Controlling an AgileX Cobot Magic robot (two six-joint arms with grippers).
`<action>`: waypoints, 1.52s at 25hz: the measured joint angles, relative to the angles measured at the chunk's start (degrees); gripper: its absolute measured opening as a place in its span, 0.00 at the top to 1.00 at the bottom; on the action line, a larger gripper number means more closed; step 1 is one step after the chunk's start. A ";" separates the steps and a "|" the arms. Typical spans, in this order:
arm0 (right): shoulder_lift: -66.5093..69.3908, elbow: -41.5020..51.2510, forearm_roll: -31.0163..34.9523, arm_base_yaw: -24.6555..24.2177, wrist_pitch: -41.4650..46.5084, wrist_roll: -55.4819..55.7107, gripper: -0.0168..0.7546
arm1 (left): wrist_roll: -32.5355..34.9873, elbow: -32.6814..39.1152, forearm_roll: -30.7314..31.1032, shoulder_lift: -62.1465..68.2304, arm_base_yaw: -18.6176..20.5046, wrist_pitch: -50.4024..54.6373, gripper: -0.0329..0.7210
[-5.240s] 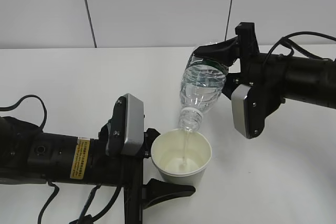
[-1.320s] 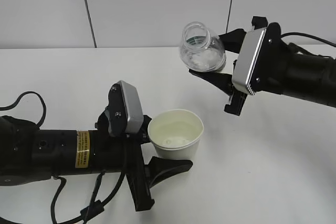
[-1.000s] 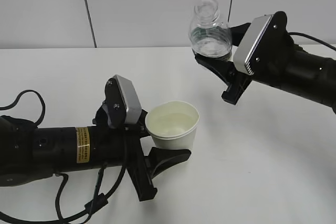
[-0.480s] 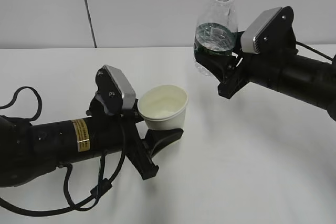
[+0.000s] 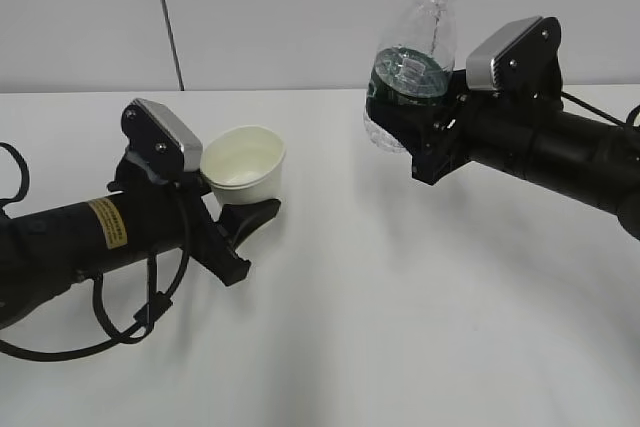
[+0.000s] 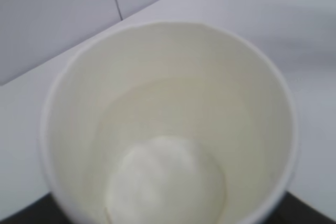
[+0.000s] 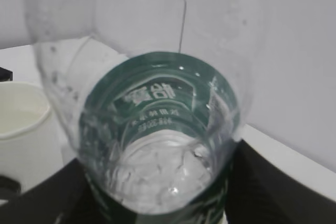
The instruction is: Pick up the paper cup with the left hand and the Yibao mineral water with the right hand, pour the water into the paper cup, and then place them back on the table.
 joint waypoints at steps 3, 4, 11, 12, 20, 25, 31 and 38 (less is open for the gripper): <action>1.11 0.00 0.35 0.00 0.01 0.25 0.45 | 0.00 0.00 -0.13 0.00 2.43 0.05 0.38; 1.49 0.00 0.45 0.00 0.01 0.25 0.45 | 0.00 0.00 -0.13 0.04 3.18 0.05 0.38; 4.36 0.00 0.67 0.00 0.01 0.28 0.45 | 0.00 0.00 -0.26 3.14 5.33 -0.04 0.38; 4.74 0.00 0.78 0.00 0.01 0.28 0.45 | 0.00 0.00 -0.21 3.87 5.33 -0.16 0.38; 9.35 0.00 0.91 0.00 -0.34 0.39 0.45 | 0.19 0.00 -0.14 6.00 5.33 -1.53 0.38; 13.04 0.00 1.05 0.00 -3.50 -0.36 0.45 | 0.24 0.00 -0.14 6.51 5.33 -1.66 0.38; 16.18 0.00 1.18 0.00 -4.95 -0.91 0.45 | 0.24 0.00 -0.14 8.11 5.33 -2.78 0.38; 17.25 -0.13 1.27 0.00 -5.16 -3.19 0.45 | 0.55 -0.05 -0.14 10.30 5.33 -4.68 0.38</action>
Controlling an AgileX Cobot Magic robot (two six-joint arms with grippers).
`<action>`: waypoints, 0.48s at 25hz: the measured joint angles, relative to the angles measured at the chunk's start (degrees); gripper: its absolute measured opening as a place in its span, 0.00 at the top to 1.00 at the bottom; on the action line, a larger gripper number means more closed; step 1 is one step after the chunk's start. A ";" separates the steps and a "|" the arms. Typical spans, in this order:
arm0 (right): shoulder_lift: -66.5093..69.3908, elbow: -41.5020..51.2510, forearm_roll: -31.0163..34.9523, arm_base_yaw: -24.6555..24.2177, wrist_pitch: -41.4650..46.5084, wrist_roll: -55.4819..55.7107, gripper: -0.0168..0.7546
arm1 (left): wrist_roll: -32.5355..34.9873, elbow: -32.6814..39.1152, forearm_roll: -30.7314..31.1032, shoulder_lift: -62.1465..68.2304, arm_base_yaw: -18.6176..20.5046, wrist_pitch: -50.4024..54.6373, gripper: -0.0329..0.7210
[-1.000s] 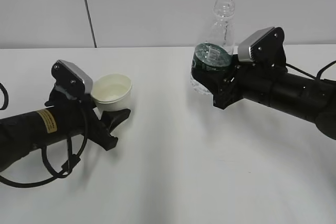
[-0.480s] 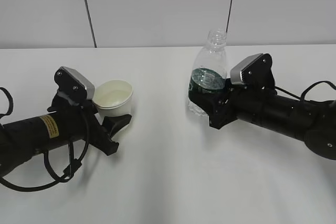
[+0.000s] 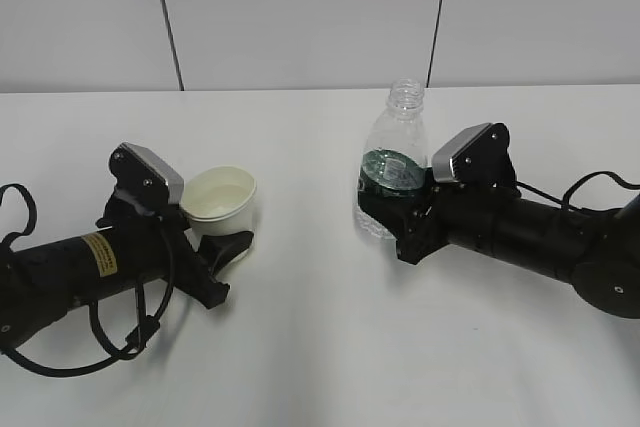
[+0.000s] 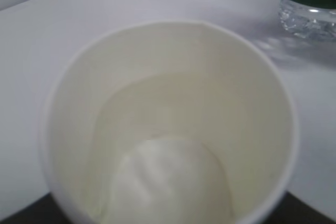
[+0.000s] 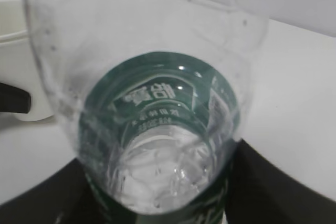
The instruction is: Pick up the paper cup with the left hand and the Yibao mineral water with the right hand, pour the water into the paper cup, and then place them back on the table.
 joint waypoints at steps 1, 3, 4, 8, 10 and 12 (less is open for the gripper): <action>0.00 0.00 0.00 0.00 0.27 -0.46 0.45 | 0.13 0.00 0.00 0.11 0.00 -0.06 0.38; 0.08 0.00 0.00 0.00 0.39 -1.41 0.45 | 0.54 0.00 0.00 0.17 0.00 -0.18 0.38; 0.23 0.00 0.16 0.00 0.39 -1.66 0.45 | 0.90 0.00 -0.05 0.17 0.00 -0.38 0.38; 1.00 0.00 0.87 0.00 0.39 -2.15 0.45 | 2.18 0.00 -0.12 0.17 0.00 -1.16 0.38; 1.13 0.00 0.98 0.00 0.47 -2.17 0.45 | 2.43 0.00 -0.40 0.17 0.00 -1.21 0.38; 1.63 0.00 1.01 0.00 0.47 -2.27 0.45 | 2.43 0.00 -1.15 0.17 0.00 -1.26 0.38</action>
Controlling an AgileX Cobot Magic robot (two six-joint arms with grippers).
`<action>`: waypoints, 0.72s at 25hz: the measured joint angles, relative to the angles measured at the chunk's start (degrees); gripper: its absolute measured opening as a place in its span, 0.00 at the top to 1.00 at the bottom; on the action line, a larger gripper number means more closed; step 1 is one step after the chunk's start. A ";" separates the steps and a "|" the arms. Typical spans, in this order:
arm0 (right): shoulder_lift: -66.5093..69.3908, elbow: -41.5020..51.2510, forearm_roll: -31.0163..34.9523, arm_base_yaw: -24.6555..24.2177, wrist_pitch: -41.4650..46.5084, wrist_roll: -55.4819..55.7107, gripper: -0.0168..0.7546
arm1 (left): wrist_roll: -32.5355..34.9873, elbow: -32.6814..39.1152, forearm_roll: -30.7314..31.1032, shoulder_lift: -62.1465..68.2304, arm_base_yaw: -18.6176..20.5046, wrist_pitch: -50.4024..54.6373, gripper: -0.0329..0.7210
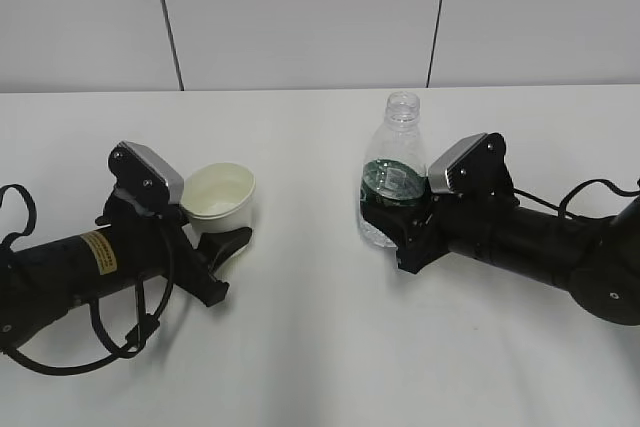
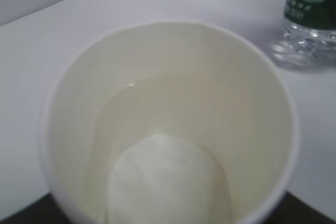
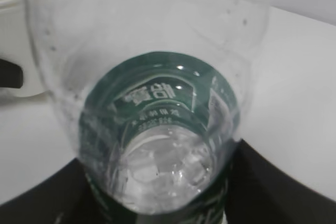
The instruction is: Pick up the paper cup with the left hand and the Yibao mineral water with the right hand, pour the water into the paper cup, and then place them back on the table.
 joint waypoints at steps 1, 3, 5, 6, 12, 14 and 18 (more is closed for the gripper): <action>0.39 0.00 0.00 0.00 0.00 0.00 0.45 | 0.06 0.00 -0.38 0.00 0.00 0.00 0.38; 0.93 0.00 0.00 0.00 -0.50 0.00 0.45 | 0.18 0.00 -0.93 0.00 0.00 0.00 0.38; 1.46 0.00 0.08 0.00 -0.94 0.00 0.45 | 0.23 0.00 -1.12 0.00 0.00 0.00 0.38; 1.80 0.00 0.08 0.00 -1.04 -0.11 0.45 | 0.20 0.00 -1.12 0.00 0.00 0.00 0.38; 2.34 0.00 0.52 0.00 -1.33 -0.21 0.45 | 0.20 0.00 -1.24 0.00 0.00 0.00 0.38; 2.34 0.00 0.97 0.00 -1.33 -0.21 0.45 | 0.20 0.00 -1.24 0.00 0.00 0.00 0.38; 2.34 0.00 1.25 0.00 -1.33 -0.21 0.45 | 0.20 0.00 -1.28 0.00 0.00 0.00 0.38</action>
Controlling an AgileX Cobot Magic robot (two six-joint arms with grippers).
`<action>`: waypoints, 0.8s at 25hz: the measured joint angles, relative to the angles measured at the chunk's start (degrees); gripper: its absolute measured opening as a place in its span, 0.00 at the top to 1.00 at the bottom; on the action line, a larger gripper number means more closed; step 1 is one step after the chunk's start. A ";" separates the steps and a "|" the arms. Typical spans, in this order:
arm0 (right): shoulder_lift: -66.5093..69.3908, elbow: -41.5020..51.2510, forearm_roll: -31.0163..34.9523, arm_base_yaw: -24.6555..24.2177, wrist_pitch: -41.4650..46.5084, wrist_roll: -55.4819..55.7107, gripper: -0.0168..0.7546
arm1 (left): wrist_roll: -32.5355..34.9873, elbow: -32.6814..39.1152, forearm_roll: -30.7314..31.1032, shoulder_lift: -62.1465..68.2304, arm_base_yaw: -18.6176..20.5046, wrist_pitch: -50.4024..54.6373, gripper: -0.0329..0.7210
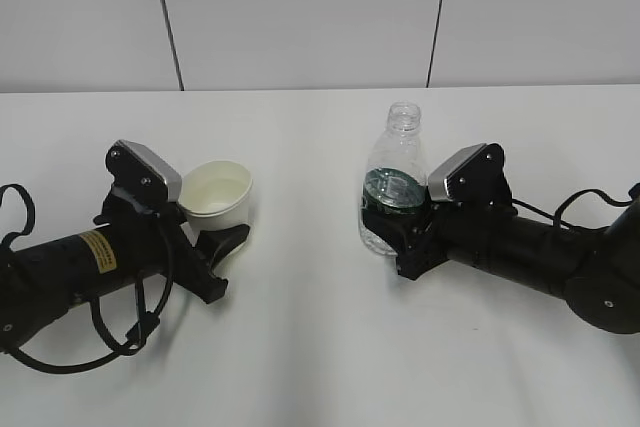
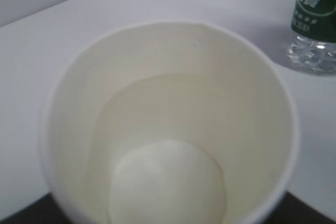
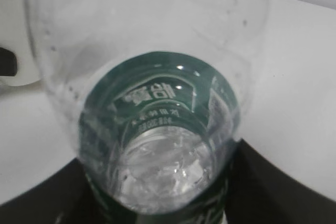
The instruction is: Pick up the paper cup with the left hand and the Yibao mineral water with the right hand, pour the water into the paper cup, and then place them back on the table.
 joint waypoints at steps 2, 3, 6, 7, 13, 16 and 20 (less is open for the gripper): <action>0.00 0.00 0.09 0.00 0.00 0.00 0.45 | 0.00 0.00 0.00 0.00 0.00 0.00 0.38; 0.00 0.00 0.09 0.00 0.00 0.00 0.45 | 0.00 0.00 0.00 0.05 0.00 0.00 0.38; 0.29 0.00 0.09 0.00 0.00 0.00 0.43 | 0.00 0.00 0.00 0.11 0.00 0.00 0.38; 0.55 0.00 0.09 0.00 0.00 0.00 0.41 | 0.00 0.00 0.00 0.11 0.00 0.00 0.38; 0.97 -0.04 0.09 0.00 -0.95 -0.73 0.34 | 0.00 0.00 0.00 0.11 0.00 0.00 0.38; 0.97 -0.17 0.09 0.00 -1.76 -0.99 0.25 | 0.00 0.00 0.00 0.11 0.00 0.00 0.38; 0.97 -0.26 0.09 0.00 -2.10 -1.12 0.14 | 0.00 0.00 0.00 0.11 0.00 0.00 0.38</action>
